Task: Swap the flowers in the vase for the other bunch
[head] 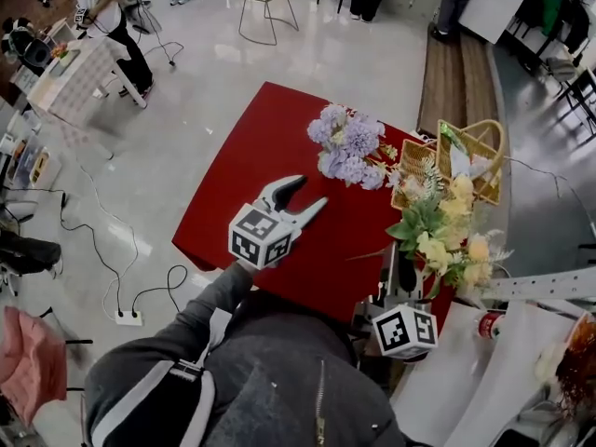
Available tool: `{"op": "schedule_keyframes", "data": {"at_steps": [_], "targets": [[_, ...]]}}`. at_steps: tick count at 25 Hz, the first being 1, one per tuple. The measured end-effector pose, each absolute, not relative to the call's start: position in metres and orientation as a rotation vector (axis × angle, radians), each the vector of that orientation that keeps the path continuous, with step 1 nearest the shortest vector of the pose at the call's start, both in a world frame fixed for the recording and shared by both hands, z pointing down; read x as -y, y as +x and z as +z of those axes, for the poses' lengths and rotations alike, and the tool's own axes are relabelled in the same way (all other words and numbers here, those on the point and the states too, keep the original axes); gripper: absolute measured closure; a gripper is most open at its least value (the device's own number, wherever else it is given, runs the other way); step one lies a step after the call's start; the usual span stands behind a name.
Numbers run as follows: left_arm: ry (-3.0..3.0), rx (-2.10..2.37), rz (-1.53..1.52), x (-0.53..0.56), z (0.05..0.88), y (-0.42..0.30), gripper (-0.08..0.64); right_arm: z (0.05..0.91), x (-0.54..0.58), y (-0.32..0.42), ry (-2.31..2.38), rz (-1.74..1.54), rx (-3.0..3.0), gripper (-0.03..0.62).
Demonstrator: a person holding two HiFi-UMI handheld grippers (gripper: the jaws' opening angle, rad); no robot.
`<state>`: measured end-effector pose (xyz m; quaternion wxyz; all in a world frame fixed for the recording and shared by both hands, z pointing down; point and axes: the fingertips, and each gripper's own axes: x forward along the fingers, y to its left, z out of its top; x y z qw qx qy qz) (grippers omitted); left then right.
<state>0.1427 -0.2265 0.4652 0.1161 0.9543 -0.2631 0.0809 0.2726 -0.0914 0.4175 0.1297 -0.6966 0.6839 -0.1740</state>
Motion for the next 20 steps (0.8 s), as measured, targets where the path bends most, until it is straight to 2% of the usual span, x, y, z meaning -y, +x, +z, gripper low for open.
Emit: {"op": "schedule_keyframes", "data": {"at_steps": [2,7,11,20], "targets": [[2.83,0.767,0.269,0.234,0.465,0.152,0.282,0.417,0.094,0.276,-2.021,-0.511,-1.989,0.56],[2.934,0.76,0.43,0.251,0.483,0.165,0.218,0.418,0.097,0.274,-2.023,-0.528,-1.976,0.56],[2.993,0.812,0.534,0.269,0.497,0.172,0.202,0.422,0.097,0.277,-2.038,-0.547,-1.956,0.56],[3.08,0.802,0.445,0.298,0.494,0.19,0.195,0.43,0.096,0.282,-2.069,-0.575,-1.912,0.56]]}}
